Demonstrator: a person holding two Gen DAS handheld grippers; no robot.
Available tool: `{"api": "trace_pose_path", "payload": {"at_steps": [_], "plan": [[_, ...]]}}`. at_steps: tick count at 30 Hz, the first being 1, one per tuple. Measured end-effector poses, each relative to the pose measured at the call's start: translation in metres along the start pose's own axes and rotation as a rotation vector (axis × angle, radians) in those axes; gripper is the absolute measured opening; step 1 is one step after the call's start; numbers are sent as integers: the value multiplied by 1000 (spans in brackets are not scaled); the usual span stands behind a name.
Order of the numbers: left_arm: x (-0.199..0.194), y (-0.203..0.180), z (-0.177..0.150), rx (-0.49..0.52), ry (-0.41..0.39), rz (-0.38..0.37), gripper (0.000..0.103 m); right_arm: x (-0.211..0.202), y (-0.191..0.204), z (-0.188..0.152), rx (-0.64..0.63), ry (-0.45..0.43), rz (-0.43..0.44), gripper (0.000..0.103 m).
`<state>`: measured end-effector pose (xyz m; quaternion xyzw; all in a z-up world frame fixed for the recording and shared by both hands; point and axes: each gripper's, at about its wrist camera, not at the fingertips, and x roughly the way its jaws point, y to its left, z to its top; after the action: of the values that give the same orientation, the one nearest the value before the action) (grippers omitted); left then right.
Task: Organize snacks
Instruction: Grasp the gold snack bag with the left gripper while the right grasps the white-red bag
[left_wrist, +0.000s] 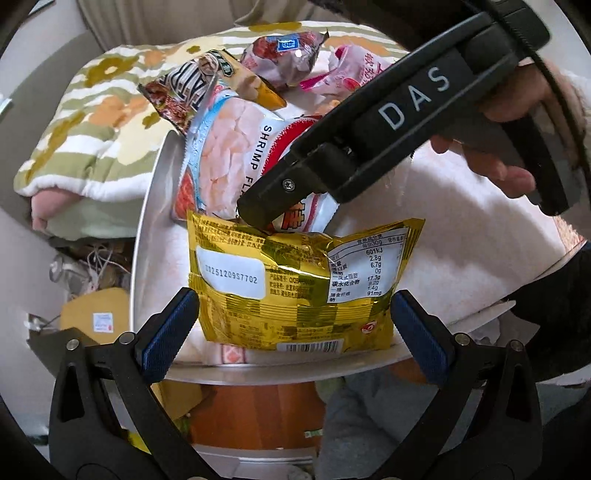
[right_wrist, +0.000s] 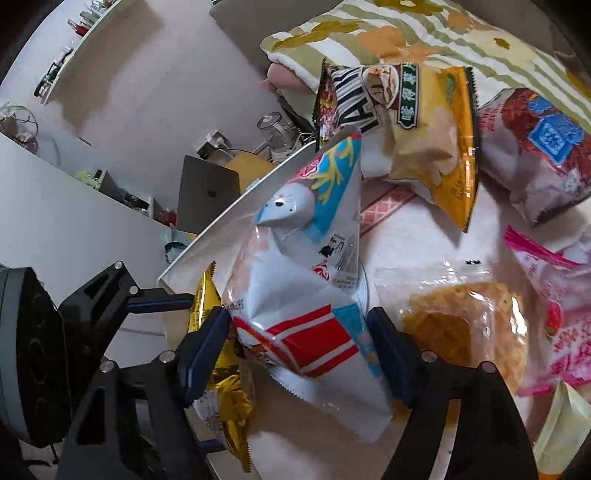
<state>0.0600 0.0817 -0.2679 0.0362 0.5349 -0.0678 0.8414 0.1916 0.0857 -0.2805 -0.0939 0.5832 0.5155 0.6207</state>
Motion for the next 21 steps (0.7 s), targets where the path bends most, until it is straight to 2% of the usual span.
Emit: {"api": "trace_pose_path", "payload": {"at_steps": [2,4,6,9,13,17,19,21], "plan": [[-1,5,1,-36,16,-25,102,1,-5,2,24,-10,66,73],[-2,14,2,-100,26,-81,102,3,-11,2,55,-23,111,64],[-1,24,3,-165,41,-139,102,3,-11,1,57,-26,98,56],[-2,33,6,-198,57,-153,102,0,-9,-3,45,-29,73,46],[-3,36,14,-121,71,-116,102,-14,-13,-11,63,-72,62,44],[-5,41,26,-27,85,-135,102,-32,-10,-11,50,-117,52,43],[-7,42,31,56,114,-172,102,-44,-8,-12,33,-136,42,43],[-11,35,35,180,136,-173,102,-51,-7,-13,28,-150,31,43]]}}
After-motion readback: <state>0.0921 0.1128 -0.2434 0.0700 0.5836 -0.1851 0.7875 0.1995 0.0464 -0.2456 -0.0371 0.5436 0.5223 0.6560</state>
